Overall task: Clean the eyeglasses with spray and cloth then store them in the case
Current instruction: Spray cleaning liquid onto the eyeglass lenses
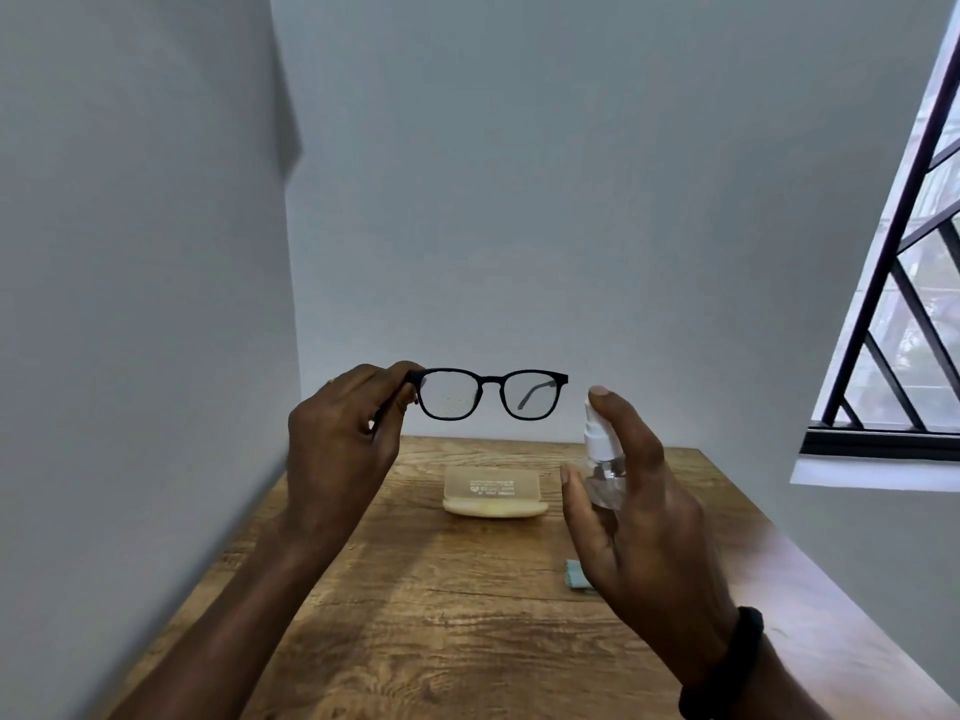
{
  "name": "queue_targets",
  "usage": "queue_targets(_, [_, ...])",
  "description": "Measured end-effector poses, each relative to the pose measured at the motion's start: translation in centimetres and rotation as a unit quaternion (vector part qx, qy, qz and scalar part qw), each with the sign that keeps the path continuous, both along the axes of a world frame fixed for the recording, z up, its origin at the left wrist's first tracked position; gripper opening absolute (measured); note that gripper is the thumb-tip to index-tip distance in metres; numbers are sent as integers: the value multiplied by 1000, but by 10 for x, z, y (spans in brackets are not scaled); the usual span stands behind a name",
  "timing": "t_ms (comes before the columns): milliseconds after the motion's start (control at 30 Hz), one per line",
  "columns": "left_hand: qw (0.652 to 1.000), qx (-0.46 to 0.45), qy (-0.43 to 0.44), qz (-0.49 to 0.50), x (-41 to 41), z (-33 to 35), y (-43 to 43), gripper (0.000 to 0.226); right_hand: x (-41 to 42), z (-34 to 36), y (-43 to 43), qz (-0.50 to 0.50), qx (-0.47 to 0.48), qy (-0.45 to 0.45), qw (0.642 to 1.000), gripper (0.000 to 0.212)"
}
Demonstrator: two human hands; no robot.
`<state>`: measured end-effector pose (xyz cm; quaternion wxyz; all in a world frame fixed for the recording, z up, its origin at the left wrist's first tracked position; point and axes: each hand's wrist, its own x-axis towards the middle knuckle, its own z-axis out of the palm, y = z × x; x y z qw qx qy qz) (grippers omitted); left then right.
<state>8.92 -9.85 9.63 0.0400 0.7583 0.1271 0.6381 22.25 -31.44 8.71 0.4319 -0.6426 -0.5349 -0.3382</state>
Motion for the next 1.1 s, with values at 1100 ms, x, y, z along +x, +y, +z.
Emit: queue_targets(1100, [985,92,76,123,6,-2,-7,15,12,46,63,-77,-130,9,988,16])
